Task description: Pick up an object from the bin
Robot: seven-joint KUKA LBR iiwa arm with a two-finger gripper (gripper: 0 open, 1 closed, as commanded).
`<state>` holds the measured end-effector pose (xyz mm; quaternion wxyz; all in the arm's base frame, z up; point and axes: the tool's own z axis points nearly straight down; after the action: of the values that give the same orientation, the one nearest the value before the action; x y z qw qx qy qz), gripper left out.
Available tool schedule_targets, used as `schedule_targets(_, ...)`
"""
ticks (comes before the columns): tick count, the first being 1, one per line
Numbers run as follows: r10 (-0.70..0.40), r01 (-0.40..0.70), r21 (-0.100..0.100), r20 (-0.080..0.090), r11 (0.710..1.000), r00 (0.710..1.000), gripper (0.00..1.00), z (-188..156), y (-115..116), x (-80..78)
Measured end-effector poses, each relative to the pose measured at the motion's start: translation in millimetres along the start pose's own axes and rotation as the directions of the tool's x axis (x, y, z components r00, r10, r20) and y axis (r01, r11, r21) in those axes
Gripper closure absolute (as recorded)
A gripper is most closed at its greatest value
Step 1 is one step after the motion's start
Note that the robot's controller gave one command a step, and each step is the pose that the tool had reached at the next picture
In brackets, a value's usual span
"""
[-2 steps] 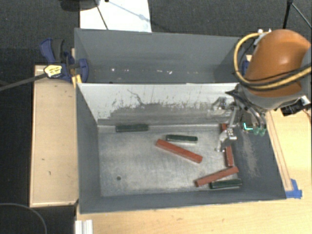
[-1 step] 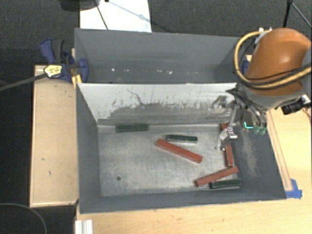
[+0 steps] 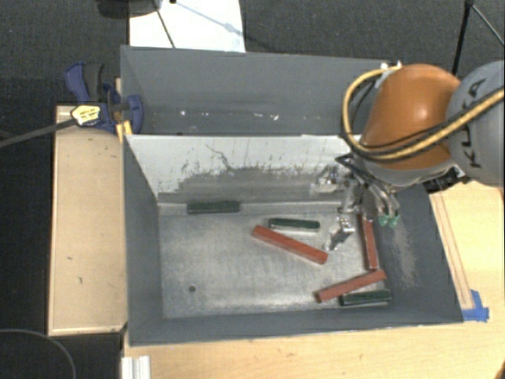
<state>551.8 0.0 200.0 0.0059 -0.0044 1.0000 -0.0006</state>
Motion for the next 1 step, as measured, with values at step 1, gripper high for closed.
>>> schedule_targets(1, -0.056, 0.056, -0.003, -0.005, 0.998, 0.998, 0.0, 68.5, 12.7, 2.5)
